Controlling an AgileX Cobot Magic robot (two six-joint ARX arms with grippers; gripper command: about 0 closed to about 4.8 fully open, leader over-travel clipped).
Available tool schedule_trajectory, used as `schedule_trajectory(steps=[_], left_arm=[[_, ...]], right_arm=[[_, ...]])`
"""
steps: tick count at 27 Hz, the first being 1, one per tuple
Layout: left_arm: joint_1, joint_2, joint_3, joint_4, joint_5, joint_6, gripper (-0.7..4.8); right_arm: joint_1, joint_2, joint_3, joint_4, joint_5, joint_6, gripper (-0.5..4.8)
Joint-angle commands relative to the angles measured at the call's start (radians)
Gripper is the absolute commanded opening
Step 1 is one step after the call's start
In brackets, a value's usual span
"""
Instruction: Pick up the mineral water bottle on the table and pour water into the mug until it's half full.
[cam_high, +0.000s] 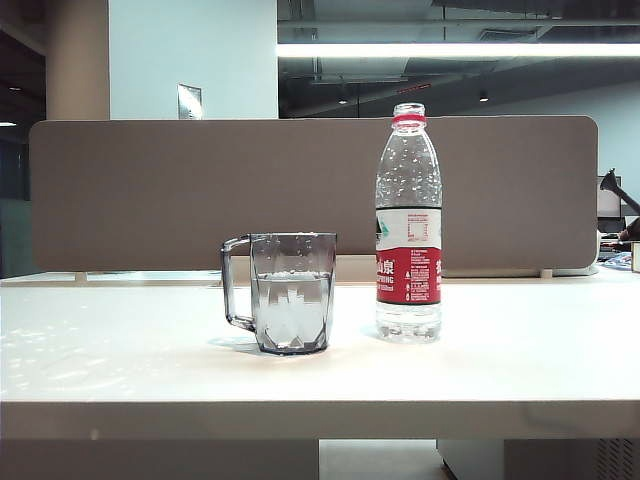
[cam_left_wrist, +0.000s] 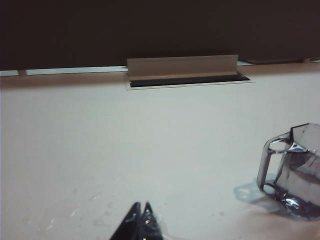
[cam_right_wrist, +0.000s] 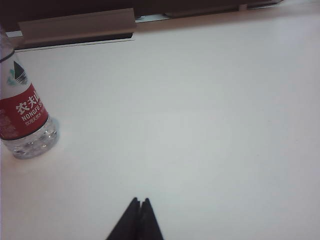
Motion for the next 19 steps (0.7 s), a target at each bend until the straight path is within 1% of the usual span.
schedule_trajectory(steps=[1,4,5,6,7,10,12,14,16,17,19], left_arm=[[0.014,-0.052,-0.05,-0.01,0.001,-0.022,-0.01],[0.039,-0.103,-0.096,-0.011,-0.003,-0.084,-0.01],[0.049,-0.118,-0.095,-0.047,-0.004,-0.097,-0.01],[0.069,-0.153,-0.095,-0.117,-0.009,-0.123,-0.01],[0.088,-0.19,-0.095,-0.172,-0.025,-0.127,-0.01],[0.117,-0.251,-0.095,-0.249,-0.024,-0.134,-0.01],[0.132,-0.248,-0.095,-0.276,-0.024,-0.134,-0.01],[0.14,-0.248,-0.095,-0.276,-0.03,-0.131,-0.01],[0.143,-0.248,-0.095,-0.28,-0.058,-0.129,-0.01],[0.143,-0.248,-0.095,-0.283,-0.088,-0.13,-0.01],[0.143,-0.248,-0.095,-0.282,-0.101,-0.131,-0.01]], right_arm=[[0.001,-0.001,-0.007,0.011,0.002,0.0,-0.01],[0.001,-0.001,-0.007,0.011,0.002,0.0,-0.01],[0.001,-0.001,-0.007,0.011,0.002,0.0,-0.01],[0.001,-0.001,-0.007,0.011,0.002,0.0,-0.01],[0.002,-0.001,-0.007,0.011,0.002,0.0,-0.01],[0.001,-0.001,-0.007,0.011,0.002,0.0,-0.01],[0.001,-0.001,-0.007,0.011,0.002,0.0,-0.01],[0.002,0.0,-0.007,0.011,0.002,0.0,-0.01],[0.001,-0.001,-0.007,0.011,0.002,0.0,-0.01],[0.001,-0.001,-0.007,0.011,0.002,0.0,-0.01],[0.001,-0.001,-0.007,0.011,0.002,0.0,-0.01]])
